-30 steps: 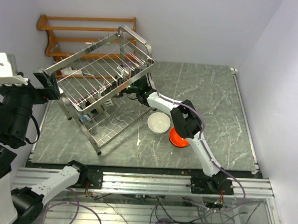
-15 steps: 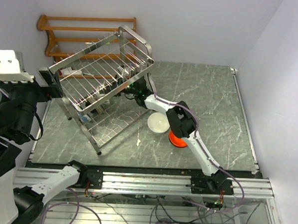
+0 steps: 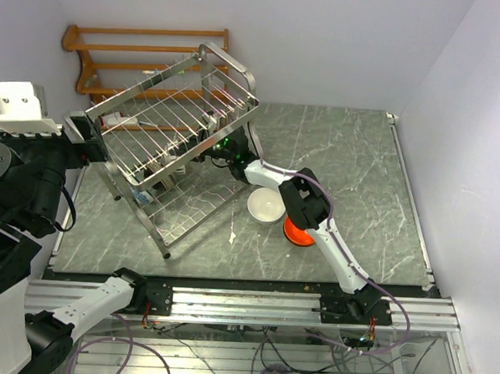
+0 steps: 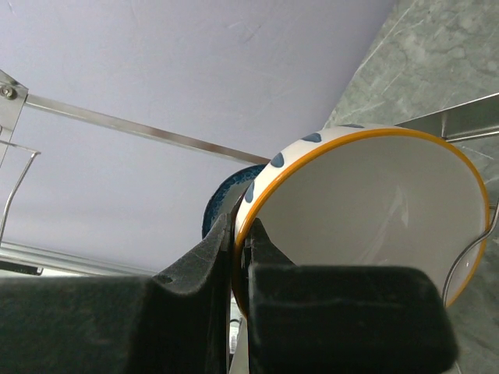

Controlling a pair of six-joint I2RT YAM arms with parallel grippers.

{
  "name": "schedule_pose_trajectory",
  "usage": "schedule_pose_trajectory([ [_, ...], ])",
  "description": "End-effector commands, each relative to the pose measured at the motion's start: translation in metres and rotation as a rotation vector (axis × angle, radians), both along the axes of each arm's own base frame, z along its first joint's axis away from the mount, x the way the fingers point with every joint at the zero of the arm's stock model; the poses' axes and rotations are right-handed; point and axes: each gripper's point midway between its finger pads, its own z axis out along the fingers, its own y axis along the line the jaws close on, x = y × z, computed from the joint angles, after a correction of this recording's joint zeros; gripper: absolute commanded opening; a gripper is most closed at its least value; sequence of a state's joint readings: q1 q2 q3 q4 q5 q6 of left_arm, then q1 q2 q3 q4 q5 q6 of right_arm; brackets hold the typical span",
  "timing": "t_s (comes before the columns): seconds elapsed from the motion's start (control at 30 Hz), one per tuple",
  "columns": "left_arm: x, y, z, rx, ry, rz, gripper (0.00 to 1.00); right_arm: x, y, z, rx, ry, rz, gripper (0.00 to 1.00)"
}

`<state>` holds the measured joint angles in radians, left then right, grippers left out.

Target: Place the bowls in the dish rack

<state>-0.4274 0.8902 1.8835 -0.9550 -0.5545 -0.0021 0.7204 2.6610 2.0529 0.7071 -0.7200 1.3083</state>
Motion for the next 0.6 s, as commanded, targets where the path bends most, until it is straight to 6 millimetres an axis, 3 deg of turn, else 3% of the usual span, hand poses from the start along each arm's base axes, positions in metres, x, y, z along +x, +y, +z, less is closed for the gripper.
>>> schedule_pose_trajectory([
  [0.0, 0.003, 0.001, 0.008, 0.005, -0.030, 0.011, 0.99, 0.041, -0.031, -0.031, -0.100, 0.074, -0.115, 0.06],
  [0.23, 0.007, -0.001, 0.006, 0.016, -0.025, 0.007, 0.99, 0.050, -0.037, -0.029, -0.107, 0.051, -0.116, 0.11],
  [0.57, 0.009, -0.003, 0.006, 0.019, -0.025, 0.002, 0.99, 0.036, -0.037, -0.023, -0.083, 0.041, 0.010, 0.14],
])
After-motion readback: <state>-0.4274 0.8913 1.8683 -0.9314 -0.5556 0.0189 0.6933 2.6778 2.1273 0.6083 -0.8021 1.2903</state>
